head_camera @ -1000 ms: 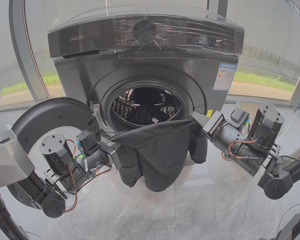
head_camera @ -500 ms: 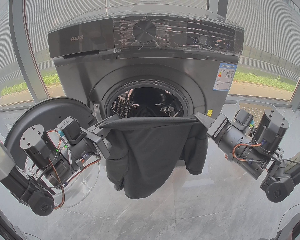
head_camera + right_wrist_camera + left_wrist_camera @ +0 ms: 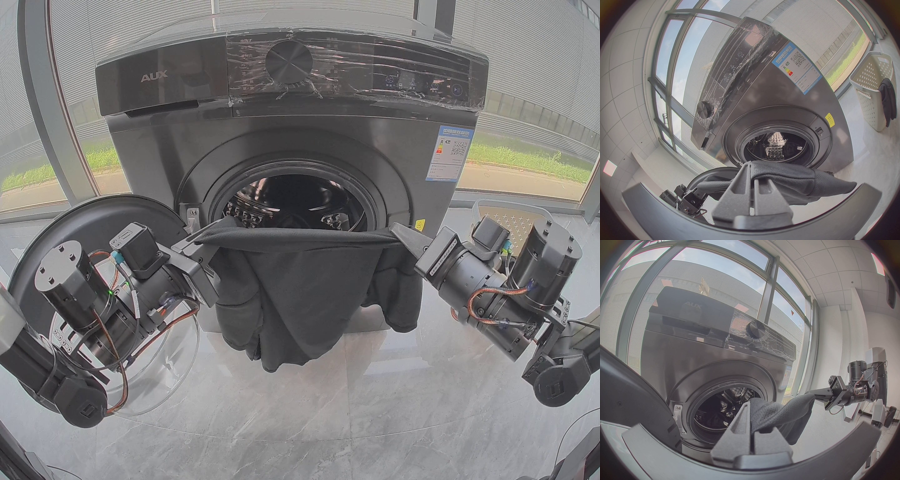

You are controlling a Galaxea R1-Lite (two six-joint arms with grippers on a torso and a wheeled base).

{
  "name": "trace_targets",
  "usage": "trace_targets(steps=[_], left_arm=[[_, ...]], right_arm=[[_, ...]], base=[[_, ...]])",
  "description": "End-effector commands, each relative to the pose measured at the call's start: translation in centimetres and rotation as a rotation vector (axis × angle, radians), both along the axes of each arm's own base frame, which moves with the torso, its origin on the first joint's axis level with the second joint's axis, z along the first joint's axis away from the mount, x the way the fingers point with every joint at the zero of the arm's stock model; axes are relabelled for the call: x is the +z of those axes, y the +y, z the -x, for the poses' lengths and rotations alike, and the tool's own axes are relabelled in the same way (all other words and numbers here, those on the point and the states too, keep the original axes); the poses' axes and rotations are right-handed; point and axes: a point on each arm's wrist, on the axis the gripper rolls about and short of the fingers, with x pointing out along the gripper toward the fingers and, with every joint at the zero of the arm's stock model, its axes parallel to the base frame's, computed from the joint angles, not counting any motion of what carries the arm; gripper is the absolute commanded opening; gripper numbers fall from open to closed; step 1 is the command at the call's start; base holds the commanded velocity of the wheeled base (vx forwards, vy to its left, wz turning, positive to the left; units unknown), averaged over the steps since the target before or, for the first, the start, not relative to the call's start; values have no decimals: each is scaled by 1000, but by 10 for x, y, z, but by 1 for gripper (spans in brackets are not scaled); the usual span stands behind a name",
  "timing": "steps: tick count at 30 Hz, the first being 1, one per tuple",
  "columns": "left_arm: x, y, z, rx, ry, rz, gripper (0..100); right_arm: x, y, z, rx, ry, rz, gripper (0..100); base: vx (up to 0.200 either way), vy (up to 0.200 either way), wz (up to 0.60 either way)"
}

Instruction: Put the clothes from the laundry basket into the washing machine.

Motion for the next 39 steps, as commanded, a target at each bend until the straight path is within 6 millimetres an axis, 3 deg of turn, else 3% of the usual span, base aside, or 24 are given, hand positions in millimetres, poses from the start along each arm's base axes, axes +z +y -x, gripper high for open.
trace_targets(steps=[1, 12, 13, 14, 18, 22, 28, 36, 39], left_arm=[[-1, -1, -1, 0, 5, -1, 0], [3, -6, -7, 0, -11, 9, 0], [3, -7, -9, 0, -11, 9, 0], [4, -8, -10, 0, -12, 10, 0], [-2, -14, -19, 12, -2, 9, 0], [-6, -15, -22, 27, 11, 7, 0], [-10, -22, -26, 14, 15, 5, 0], [-10, -34, -18, -36, 13, 5, 0], [-10, -35, -17, -39, 12, 5, 0]], right_arm=[[0, -1, 2, 3, 2, 2, 0], [-17, -5, 10, 26, 32, 83, 0], [-21, -5, 12, 36, 40, 104, 100], [-24, -6, 12, 38, 47, 118, 100], [-74, -14, 39, 101, 145, 382, 100], [-107, -15, 40, 117, 212, 505, 100], [-106, -11, 36, 118, 160, 498, 100], [-102, 17, 2, 220, 81, 483, 100], [-110, 28, -14, 237, 95, 497, 100]], base=[[0, 0, 0], [0, 0, 0], [0, 0, 0], [0, 0, 0], [0, 0, 0], [0, 0, 0], [0, 0, 0], [0, 0, 0], [0, 0, 0]])
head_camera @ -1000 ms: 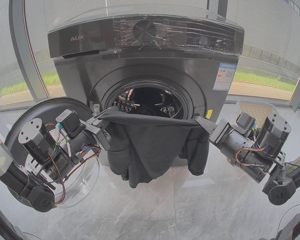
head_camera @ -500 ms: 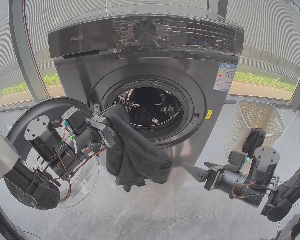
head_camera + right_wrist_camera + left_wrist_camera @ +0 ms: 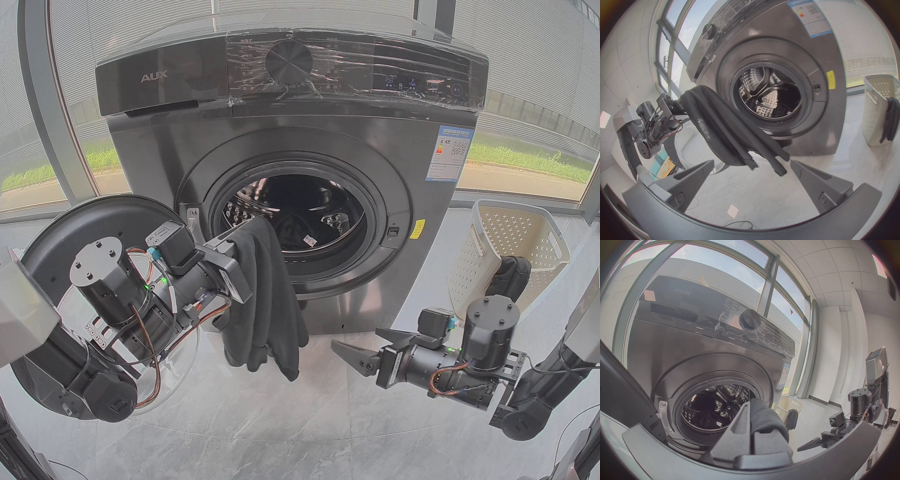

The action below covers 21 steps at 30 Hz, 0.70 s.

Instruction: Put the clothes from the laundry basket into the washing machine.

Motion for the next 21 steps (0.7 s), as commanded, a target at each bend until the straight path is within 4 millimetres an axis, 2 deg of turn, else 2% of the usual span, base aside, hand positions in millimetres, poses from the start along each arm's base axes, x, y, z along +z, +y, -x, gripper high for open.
trace_targets(steps=[1, 4, 9, 21], left_arm=[[-1, -6, 3, -24, 0, 0, 0], [2, -7, 5, -31, -6, 4, 0], [3, -7, 6, -34, -12, 6, 0], [3, -10, 8, -45, -10, 6, 0]], right_arm=[[-18, 21, -29, 25, 24, 35, 100], [-28, 29, -38, 53, -19, 93, 100], [-37, 42, -42, 122, -29, 102, 100], [-40, 61, -58, 142, -75, 99, 100]], base=[[0, 0, 0], [0, 0, 0], [0, 0, 0], [0, 0, 0]])
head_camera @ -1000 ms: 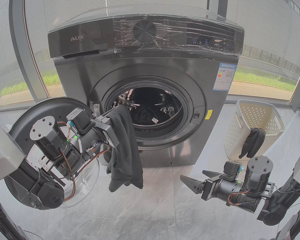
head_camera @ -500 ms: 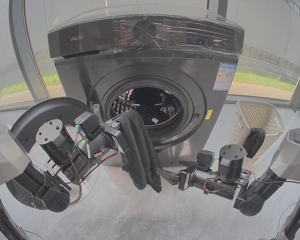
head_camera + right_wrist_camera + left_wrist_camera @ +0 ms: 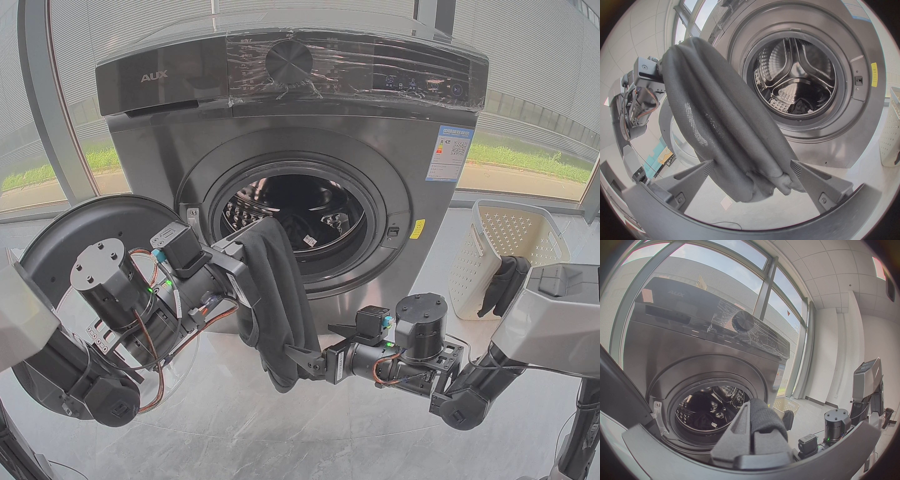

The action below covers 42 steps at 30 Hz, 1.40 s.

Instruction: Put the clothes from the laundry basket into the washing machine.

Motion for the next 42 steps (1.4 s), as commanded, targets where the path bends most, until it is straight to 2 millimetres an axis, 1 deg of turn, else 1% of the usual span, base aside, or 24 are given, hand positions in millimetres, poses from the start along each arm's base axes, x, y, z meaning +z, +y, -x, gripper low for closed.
trace_targets(steps=[1, 2, 6, 13, 15, 17, 22, 27, 28, 32, 34, 36, 37, 38, 39, 41, 42], left_arm=[[0, -1, 1, -5, -1, 0, 0], [0, -2, 2, -8, 0, 2, 0], [-1, -3, 5, -15, 4, -5, 0], [1, -4, 6, -23, -1, 0, 0], [4, -4, 8, -28, -12, 7, 0], [11, -4, 13, -36, -30, 21, 0], [16, -3, 14, -34, -45, 31, 0], [17, -3, 14, -35, -45, 33, 0], [16, -3, 14, -37, -43, 33, 0], [14, -3, 12, -36, -29, 38, 0], [12, -2, 10, -28, -25, 37, 0], [7, -3, 6, -24, -9, 27, 0], [2, -2, 2, -13, 5, 18, 0], [2, -2, 2, -13, 5, 18, 0], [-7, 0, -5, 5, 28, 1, 0], [-19, 2, -13, 28, 60, -23, 0], [-24, 3, -16, 36, 69, -33, 0]], right_arm=[[-8, 7, -7, 3, 0, 3, 100], [-11, 12, -14, 2, -11, 0, 100], [-13, 20, -22, 5, -36, -5, 100], [-15, 32, -25, 26, -49, -18, 100], [-19, 35, -27, 28, -47, -16, 100], [-22, 39, -33, 22, -57, -22, 100], [-22, 46, -45, 4, -87, -44, 100], [-21, 49, -44, -18, -103, -43, 100], [-21, 49, -44, -18, -104, -44, 0], [-20, 49, -42, -13, -105, -46, 0], [-20, 52, -37, -1, -100, -44, 0], [-19, 53, -29, 12, -98, -45, 0], [-17, 52, -22, 25, -100, -45, 0], [-17, 52, -22, 25, -100, -45, 0], [-10, 51, -8, 46, -102, -52, 0], [-6, 47, 7, 67, -90, -47, 0], [-4, 45, 11, 71, -89, -48, 0]], base=[[0, 0, 0], [0, 0, 0], [0, 0, 0], [0, 0, 0], [0, 0, 0], [0, 0, 0], [0, 0, 0], [0, 0, 0], [0, 0, 0], [0, 0, 0], [0, 0, 0], [0, 0, 0], [0, 0, 0], [0, 0, 0], [0, 0, 0], [0, 0, 0], [0, 0, 0]])
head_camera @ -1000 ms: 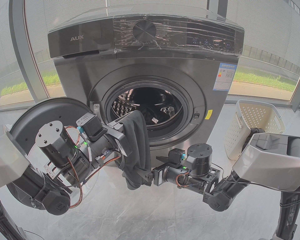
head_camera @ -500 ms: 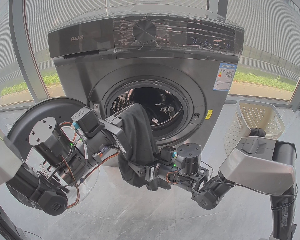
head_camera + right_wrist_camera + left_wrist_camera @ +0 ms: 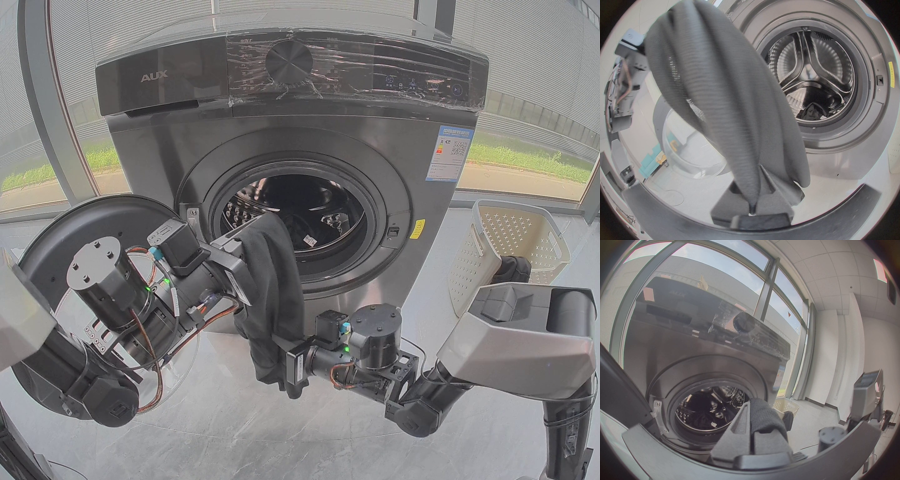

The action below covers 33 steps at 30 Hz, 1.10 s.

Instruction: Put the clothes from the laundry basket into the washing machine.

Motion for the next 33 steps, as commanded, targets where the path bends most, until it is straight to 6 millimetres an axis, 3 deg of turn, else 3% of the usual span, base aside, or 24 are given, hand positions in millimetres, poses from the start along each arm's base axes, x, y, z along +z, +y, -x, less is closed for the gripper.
trace_targets(steps=[1, 2, 5, 9, 13, 14, 18, 24, 33], left_arm=[[-28, 4, -19, 44, 72, -54, 0], [-41, 6, -27, 65, 103, -81, 0], [-57, 10, -36, 88, 146, -105, 0], [-70, 14, -42, 111, 180, -129, 0], [-73, 18, -44, 122, 189, -137, 0], [-73, 19, -44, 124, 192, -136, 100], [-73, 20, -43, 122, 198, -128, 100], [-88, 23, -36, 89, 252, -173, 100], [-102, 24, -19, -39, 311, -224, 100]], right_arm=[[19, -5, 29, 44, -5, -14, 0], [27, -11, 39, 53, -12, -24, 0], [44, -19, 44, 50, -33, -48, 0], [58, -26, 44, 34, -46, -77, 0], [61, -28, 42, 28, -51, -83, 0], [60, -27, 41, 25, -50, -82, 0], [60, -28, 38, 14, -54, -83, 0], [71, -33, 17, -79, -82, -103, 0], [77, -31, 13, -88, -96, -118, 0]], base=[[0, 0, 0], [0, 0, 0], [0, 0, 0], [0, 0, 0], [0, 0, 0], [0, 0, 0], [0, 0, 0], [0, 0, 0], [0, 0, 0]])
